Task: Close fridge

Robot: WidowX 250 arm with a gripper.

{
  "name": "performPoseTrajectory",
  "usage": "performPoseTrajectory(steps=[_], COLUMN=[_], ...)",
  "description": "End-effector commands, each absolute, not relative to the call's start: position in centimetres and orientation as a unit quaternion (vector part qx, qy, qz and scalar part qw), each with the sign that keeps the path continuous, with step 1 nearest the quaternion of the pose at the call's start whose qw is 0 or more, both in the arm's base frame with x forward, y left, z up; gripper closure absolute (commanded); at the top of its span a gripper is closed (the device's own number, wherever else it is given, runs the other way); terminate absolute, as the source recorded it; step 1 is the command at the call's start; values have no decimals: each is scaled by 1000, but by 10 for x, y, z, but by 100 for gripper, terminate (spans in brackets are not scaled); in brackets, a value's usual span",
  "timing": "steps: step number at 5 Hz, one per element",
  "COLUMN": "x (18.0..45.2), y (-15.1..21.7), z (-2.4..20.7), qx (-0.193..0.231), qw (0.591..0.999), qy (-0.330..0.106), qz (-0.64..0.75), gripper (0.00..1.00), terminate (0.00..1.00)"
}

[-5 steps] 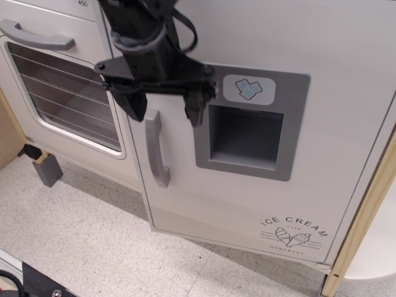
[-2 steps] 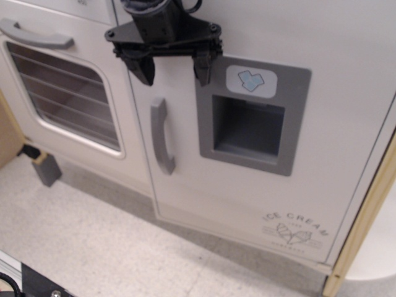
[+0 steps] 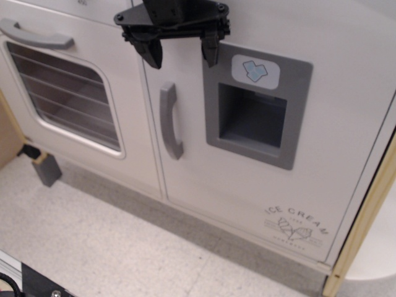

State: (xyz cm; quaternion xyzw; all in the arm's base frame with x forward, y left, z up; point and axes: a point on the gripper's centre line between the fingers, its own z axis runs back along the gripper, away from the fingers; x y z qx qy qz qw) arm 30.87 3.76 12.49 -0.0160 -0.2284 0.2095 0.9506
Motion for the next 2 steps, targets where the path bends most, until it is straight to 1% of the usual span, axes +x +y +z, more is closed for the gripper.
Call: performPoseTrajectory(steps=[1, 2], x=[311, 297], y=[46, 49], z=[143, 144], qx=[-11, -2], qw=[947, 961], qy=[-241, -199], qz=[213, 192], gripper=[0, 0], terminate=[0, 100])
